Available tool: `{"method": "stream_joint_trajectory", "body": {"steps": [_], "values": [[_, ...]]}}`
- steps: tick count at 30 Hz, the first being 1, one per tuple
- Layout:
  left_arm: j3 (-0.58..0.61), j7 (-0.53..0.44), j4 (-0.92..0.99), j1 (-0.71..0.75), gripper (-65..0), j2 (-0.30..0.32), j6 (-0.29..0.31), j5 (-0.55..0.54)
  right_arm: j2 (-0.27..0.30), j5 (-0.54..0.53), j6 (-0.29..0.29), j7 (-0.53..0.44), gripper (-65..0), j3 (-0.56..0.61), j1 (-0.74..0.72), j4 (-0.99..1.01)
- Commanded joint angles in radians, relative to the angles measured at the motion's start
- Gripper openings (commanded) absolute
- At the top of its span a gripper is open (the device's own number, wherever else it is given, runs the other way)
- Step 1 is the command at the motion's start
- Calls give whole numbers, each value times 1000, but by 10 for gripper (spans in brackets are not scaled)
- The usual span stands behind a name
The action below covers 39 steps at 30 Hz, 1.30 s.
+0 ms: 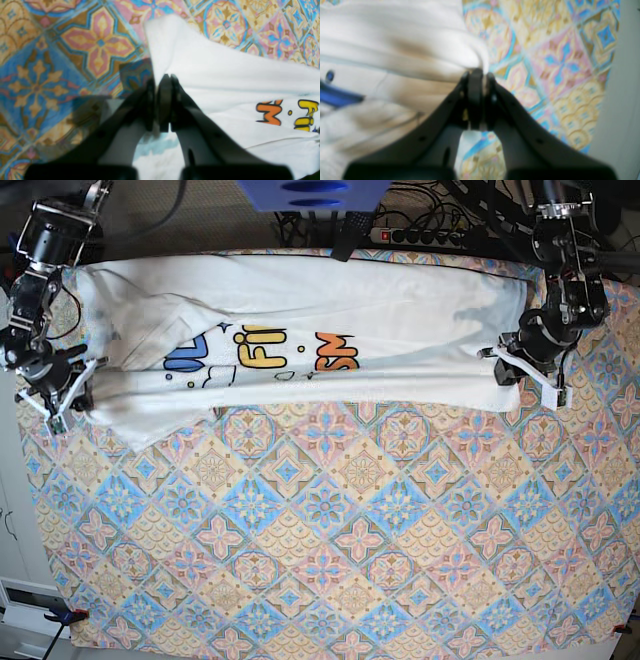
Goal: Fold the T-shirt properly
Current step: 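Lift the hem with both grippers and fold it toward the collar edge, then lower the folded hem onto the shirt and release both grippers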
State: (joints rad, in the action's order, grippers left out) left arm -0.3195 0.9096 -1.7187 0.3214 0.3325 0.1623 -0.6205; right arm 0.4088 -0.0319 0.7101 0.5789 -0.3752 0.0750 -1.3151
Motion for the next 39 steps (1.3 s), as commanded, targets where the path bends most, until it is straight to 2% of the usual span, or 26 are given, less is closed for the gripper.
{"method": "stream_joint_trajectory", "body": {"steps": [1, 11, 22, 27, 32, 36, 39], "values": [[-23, -16, -17, 8, -650, 17, -5, 6, 26, -3, -12, -13, -650, -9, 6, -33], [-28, -16, -17, 98, -650, 18, -5, 7, 25, -3, -12, -20, -650, -9, 156, -103], [-19, -16, 69, 112, -650, 17, -5, 18, 23, -3, -12, -13, -644, 2, 197, -103], [30, -14, 96, 107, -650, 18, -5, 18, 23, -1, -12, -13, -574, 2, 197, -103], [33, -13, 95, 111, -580, 18, -5, 18, 23, -1, -12, -12, -547, 0, 197, -103], [24, 62, 65, 106, -462, 21, -8, 15, 23, 0, -12, -12, -542, 0, 197, -103], [-46, 76, -20, 137, -387, 27, -8, 9, 23, 0, -12, -10, -526, -2, 199, -106]]}}
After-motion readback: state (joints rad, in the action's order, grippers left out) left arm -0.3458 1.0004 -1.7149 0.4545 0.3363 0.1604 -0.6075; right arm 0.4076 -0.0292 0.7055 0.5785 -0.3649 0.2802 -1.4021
